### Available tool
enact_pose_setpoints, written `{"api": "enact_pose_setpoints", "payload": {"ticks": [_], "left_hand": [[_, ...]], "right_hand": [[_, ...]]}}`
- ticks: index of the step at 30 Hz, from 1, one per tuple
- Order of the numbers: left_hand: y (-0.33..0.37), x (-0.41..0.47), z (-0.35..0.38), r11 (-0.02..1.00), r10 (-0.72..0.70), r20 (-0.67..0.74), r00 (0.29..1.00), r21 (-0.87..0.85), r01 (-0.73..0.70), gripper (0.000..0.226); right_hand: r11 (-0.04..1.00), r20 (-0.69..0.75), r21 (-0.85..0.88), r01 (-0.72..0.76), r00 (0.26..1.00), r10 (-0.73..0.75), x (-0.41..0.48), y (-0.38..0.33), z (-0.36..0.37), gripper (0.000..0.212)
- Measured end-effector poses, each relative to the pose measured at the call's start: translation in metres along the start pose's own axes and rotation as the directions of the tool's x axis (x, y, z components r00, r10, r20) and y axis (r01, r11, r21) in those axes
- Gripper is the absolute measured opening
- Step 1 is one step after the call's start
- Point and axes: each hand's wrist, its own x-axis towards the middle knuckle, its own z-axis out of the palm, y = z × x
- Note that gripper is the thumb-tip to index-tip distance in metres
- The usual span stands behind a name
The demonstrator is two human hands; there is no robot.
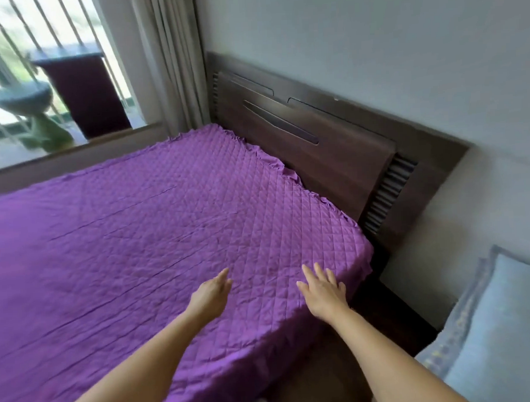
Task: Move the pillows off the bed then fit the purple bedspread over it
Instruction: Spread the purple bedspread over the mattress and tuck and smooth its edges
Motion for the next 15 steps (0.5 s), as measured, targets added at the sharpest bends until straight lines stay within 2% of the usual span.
{"api": "enact_pose_setpoints", "payload": {"ticks": [7, 15], "left_hand": [[-0.018, -0.073, -0.035, 0.999, 0.005, -0.088, 0.996, 0.041, -0.001, 0.047], [-0.058, -0.108, -0.045, 0.998, 0.002, -0.049, 0.999, 0.061, 0.001, 0.05]], "right_hand": [[0.994, 0.001, -0.059, 0.088, 0.996, -0.088, -0.056, -0.041, 0.006, 0.053], [0.994, -0.019, -0.038, 0.099, 0.995, -0.099, -0.088, -0.069, 0.021, 0.054]]}}
